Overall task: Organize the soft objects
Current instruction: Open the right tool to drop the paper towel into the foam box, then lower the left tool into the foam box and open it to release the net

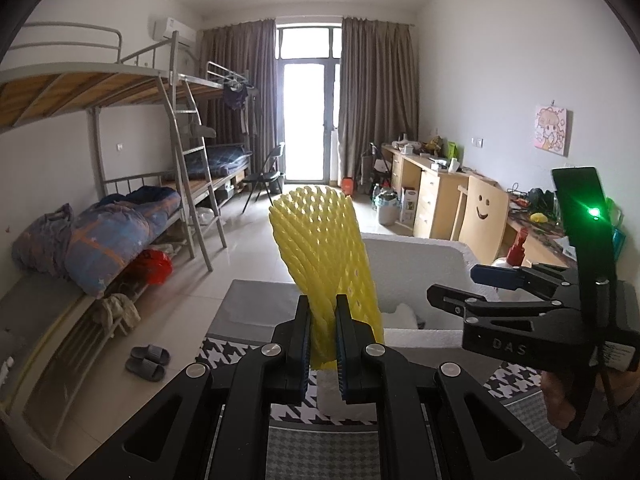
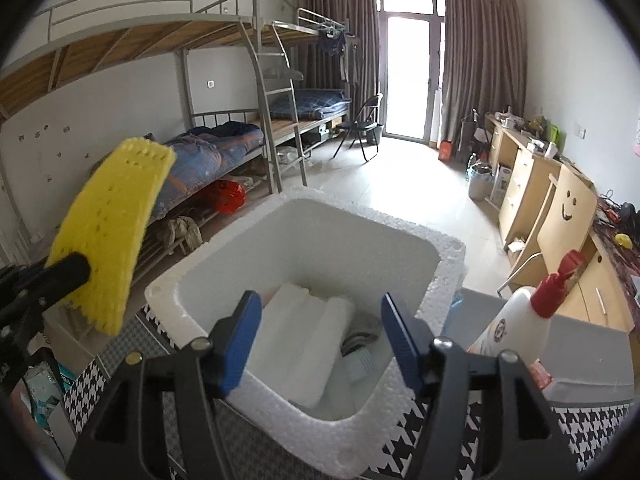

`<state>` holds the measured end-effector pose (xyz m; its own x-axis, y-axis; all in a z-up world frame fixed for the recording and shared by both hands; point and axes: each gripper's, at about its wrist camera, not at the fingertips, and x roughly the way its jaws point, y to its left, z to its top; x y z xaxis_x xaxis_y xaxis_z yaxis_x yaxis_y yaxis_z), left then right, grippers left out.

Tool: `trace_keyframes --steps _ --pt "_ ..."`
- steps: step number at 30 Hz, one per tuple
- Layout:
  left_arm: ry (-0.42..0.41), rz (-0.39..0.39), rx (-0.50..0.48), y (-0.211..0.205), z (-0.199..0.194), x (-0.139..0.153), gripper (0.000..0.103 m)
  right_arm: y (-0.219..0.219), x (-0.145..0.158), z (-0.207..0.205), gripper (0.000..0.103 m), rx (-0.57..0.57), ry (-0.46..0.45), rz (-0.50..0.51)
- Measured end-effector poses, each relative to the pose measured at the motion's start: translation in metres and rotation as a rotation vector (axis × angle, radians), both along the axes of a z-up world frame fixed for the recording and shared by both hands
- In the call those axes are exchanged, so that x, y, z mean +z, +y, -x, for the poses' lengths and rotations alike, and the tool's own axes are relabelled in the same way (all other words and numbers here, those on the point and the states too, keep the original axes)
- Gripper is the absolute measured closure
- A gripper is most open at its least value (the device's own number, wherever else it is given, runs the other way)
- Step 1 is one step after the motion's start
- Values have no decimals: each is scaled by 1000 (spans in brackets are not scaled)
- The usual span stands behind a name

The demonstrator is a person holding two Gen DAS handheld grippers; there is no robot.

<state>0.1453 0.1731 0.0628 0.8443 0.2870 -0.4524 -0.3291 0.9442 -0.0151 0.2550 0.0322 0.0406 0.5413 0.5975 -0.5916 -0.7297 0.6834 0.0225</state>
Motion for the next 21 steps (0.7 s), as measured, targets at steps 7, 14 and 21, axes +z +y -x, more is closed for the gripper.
trace_keyframes --steps 7,14,21 --pt "5 4 -28 -3 -11 0 92 -12 7 6 36 -7 -2 -30" --pt "10 -4 -35 -7 -17 0 92 -21 12 9 36 -22 -21 -43" --pt "8 -13 -47 -13 -27 3 92 -30 16 11 36 -35 -25 -57"
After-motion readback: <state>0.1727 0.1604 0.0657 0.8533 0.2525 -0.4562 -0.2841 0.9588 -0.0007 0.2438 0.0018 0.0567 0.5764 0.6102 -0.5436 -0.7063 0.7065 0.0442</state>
